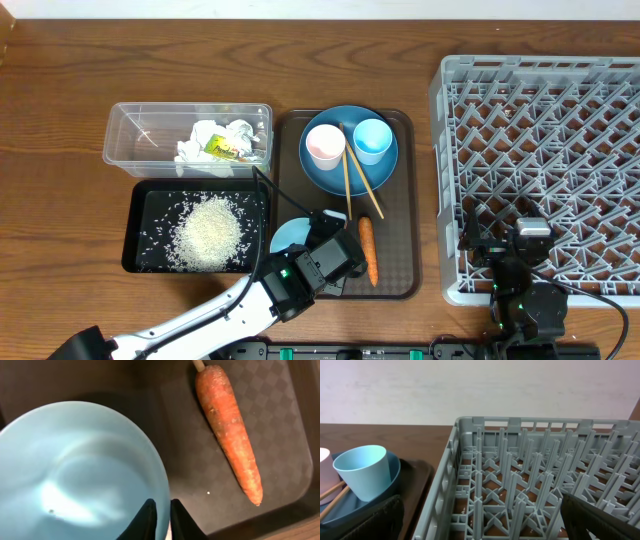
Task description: Sort waste into correct bins and load items into the dishwasher rack
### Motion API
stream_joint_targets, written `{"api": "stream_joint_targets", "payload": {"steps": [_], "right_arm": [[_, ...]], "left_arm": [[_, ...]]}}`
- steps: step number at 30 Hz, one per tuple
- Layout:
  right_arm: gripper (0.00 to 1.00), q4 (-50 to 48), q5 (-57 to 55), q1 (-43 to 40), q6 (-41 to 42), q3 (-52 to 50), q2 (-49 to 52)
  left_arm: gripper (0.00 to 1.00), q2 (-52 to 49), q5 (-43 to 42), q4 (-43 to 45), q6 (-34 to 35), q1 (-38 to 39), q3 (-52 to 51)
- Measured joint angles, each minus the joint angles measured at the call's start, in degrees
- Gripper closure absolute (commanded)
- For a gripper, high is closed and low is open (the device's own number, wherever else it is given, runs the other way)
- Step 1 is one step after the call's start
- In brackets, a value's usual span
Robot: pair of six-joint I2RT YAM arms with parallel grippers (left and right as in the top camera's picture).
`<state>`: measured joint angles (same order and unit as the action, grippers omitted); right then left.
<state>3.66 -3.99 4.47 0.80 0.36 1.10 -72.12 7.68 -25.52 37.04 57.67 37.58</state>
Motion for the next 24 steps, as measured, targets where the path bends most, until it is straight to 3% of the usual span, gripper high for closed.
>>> {"api": "stream_joint_targets", "payload": {"steps": [10, 13, 17, 24], "right_arm": [[0.01, -0.02, -0.02, 0.0, 0.0, 0.0, 0.0], [0.01, -0.02, -0.02, 0.0, 0.0, 0.0, 0.0], [0.01, -0.02, -0.02, 0.0, 0.0, 0.0, 0.0], [0.01, -0.02, 0.0, 0.0, 0.0, 0.0, 0.0]], "left_arm": [[0.64, 1.18, -0.87, -0.7, -0.15, 0.0, 0.55], [0.62, 3.39, -1.09, -2.43, -1.18, -0.02, 3.41], [0.61, 6.27, -1.29, -8.09, -2.43, -1.68, 10.84], [0.59, 5.7, -2.01, -22.67, -2.99, -12.74, 20.02]]}}
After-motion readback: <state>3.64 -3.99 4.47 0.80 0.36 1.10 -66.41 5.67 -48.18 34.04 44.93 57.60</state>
